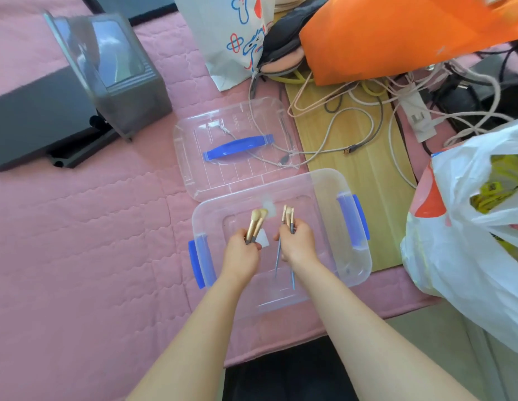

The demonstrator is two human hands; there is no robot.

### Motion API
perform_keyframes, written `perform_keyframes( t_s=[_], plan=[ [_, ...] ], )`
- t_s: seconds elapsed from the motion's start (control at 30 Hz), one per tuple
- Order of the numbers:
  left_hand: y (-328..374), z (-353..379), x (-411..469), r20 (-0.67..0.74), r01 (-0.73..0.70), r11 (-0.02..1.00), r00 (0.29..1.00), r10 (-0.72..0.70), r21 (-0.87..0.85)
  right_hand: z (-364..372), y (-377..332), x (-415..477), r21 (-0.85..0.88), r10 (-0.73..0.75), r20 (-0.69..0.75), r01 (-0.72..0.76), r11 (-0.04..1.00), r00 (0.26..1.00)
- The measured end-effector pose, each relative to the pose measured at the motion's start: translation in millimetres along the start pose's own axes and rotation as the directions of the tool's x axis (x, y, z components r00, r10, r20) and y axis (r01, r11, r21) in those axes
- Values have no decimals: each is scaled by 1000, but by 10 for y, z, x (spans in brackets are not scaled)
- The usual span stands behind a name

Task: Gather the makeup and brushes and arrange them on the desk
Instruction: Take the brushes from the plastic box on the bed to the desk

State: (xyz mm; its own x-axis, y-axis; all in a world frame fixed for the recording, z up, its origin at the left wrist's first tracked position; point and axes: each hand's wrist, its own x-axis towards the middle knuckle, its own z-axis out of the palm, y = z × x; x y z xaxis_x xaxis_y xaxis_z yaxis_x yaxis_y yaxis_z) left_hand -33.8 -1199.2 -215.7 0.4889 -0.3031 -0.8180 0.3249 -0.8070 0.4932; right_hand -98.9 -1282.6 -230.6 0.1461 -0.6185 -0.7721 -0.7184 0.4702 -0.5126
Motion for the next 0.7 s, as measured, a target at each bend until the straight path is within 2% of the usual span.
perform_keyframes(
  t_s=[0.23,0.4,0.7],
  plan=[
    [251,-205,-736,-40,-61,984,998,56,-168,-356,-229,-591,85,-139,142,128,988,980],
    [382,-316,-1354,-76,-91,970,994,76,-226,-623,-482,-1174,167,-142,298,95,981,944],
    [472,-429,-2418,-189,-167,930,976,109,-327,-1102,-781,-2111,52,-244,464,249,967,852]
  ],
)
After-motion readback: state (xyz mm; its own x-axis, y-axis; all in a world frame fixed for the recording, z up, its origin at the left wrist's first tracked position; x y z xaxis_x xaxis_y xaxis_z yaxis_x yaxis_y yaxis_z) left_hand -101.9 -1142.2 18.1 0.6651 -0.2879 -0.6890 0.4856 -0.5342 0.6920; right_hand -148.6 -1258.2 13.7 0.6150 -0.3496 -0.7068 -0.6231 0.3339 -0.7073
